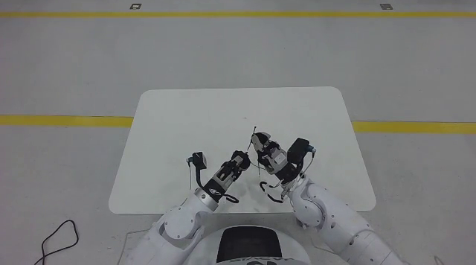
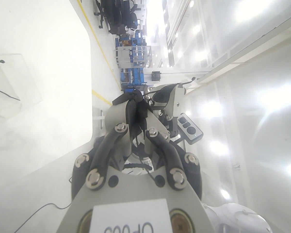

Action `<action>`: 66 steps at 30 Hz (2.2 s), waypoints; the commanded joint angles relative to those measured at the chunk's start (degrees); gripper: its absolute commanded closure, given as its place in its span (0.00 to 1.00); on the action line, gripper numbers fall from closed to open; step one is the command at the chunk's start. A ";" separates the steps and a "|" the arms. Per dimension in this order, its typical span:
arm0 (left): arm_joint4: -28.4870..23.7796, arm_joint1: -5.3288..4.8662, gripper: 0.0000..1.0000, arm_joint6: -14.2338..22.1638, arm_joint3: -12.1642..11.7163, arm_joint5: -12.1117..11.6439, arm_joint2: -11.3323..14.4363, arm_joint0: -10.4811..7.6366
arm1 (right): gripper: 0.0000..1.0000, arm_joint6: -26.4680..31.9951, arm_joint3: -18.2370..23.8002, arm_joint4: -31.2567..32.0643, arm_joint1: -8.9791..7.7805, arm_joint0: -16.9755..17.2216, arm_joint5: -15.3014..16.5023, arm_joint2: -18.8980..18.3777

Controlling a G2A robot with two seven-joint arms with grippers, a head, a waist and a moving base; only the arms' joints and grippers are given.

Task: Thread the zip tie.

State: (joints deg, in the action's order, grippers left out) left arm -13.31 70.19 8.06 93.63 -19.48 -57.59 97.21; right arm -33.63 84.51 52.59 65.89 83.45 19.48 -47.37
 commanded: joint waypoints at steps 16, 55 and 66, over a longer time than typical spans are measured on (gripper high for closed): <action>-0.08 0.05 1.00 0.09 -0.14 0.00 0.12 -0.21 | 1.00 1.52 0.68 0.08 -0.12 0.80 0.00 -0.57; -0.10 0.07 1.00 0.24 -0.06 0.00 0.07 -0.12 | 1.00 1.65 0.14 -0.60 -0.11 0.11 0.00 0.93; -0.10 0.09 1.00 0.21 -0.14 0.00 0.08 -0.08 | 1.00 0.79 0.32 -0.53 -0.35 -0.16 0.00 1.54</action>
State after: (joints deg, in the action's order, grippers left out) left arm -13.40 70.28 8.28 93.49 -19.48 -57.52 97.14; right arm -32.84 84.82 52.10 65.56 83.33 19.48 -45.92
